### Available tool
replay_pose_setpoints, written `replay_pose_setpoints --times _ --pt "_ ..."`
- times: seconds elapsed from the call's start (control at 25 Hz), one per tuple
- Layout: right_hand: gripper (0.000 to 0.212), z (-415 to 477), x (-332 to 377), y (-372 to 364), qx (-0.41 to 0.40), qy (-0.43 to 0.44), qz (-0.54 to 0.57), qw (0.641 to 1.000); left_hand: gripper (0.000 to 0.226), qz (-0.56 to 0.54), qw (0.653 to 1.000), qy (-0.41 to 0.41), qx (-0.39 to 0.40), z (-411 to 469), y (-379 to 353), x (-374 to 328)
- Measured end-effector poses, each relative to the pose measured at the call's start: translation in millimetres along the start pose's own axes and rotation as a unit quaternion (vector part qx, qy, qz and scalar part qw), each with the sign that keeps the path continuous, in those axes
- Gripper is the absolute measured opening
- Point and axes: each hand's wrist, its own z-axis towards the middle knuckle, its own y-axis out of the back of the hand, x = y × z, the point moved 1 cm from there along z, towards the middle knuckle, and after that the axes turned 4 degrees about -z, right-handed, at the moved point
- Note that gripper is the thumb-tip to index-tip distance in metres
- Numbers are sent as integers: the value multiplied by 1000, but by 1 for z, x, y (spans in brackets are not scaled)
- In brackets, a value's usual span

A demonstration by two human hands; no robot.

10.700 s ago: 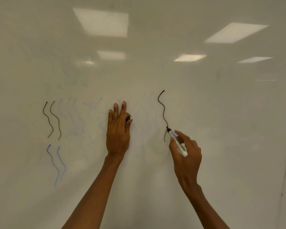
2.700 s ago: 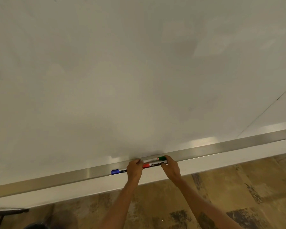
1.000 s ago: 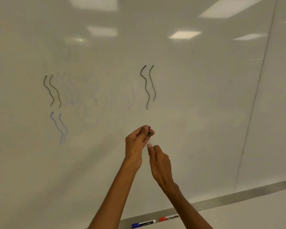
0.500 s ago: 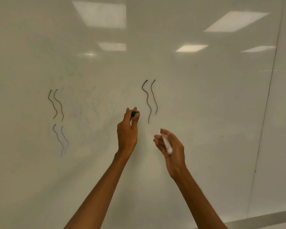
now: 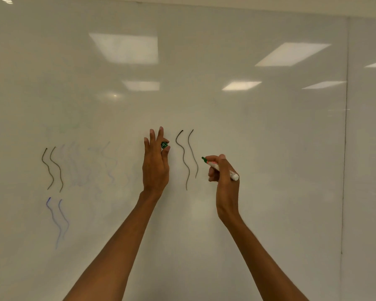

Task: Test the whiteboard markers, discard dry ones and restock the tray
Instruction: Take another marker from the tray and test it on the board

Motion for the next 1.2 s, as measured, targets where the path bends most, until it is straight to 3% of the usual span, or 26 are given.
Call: replay_pose_setpoints --times 0.16,0.44,0.72,0.84,1.12,1.2 --pt "16 19 -4 -7 -25 106 -88 990 59 -12 1000 -6 -17 5 -12 16" --pt "22 57 -13 -20 -51 188 -196 961 60 61 996 -56 -38 10 -20 28" --pt "25 79 -13 -27 -105 287 -328 894 58 69 994 -77 -42 10 -21 31" --pt "23 62 -24 -19 -87 335 -439 829 58 70 994 -77 -41 10 -20 34" --pt "22 -18 -81 22 -115 258 -511 812 56 66 992 -95 -52 12 -22 33" --pt "20 -21 -72 22 -106 206 -471 851 57 64 993 -88 -49 10 -22 34"
